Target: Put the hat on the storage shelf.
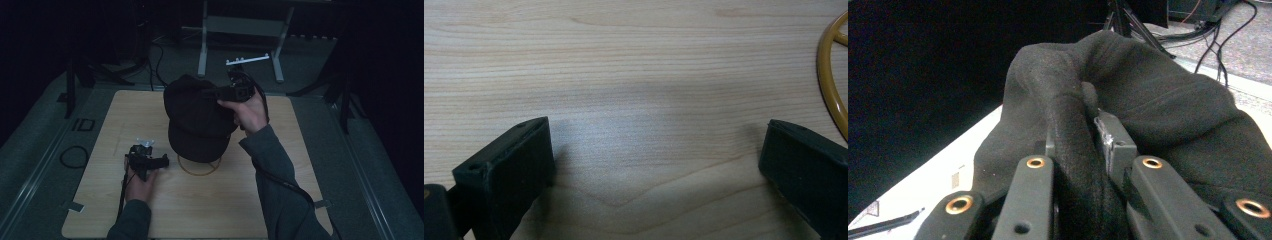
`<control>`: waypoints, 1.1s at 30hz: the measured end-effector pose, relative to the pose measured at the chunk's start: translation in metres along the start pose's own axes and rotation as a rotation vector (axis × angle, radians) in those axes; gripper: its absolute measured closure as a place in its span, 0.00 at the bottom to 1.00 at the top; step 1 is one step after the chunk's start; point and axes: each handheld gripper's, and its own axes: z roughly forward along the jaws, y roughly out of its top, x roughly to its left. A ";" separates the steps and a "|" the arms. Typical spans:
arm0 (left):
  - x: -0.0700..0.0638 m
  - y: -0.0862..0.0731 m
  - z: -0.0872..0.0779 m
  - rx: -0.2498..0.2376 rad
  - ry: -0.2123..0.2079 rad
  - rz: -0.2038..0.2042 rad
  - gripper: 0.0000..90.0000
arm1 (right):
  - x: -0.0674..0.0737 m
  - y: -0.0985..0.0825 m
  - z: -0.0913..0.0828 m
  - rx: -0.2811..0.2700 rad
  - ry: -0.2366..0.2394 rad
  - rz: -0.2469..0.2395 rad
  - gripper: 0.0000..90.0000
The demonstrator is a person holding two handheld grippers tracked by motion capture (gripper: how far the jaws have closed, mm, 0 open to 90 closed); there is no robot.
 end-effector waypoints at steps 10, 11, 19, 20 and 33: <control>0.000 0.000 0.000 0.000 -0.001 0.001 0.01 | 0.002 -0.004 0.011 0.027 -0.032 -0.036 0.83; 0.000 0.000 0.000 0.001 0.000 0.001 0.01 | 0.002 -0.004 0.012 0.027 -0.033 -0.038 0.83; 0.000 0.000 0.000 0.001 0.001 0.004 0.01 | 0.005 -0.006 0.021 0.046 -0.036 -0.046 0.81; 0.000 0.000 0.000 0.000 0.001 0.003 0.01 | 0.005 -0.007 0.022 0.050 -0.037 -0.051 0.80; 0.000 0.000 0.000 -0.001 0.000 0.002 0.01 | 0.006 -0.010 0.029 0.079 -0.063 -0.067 0.67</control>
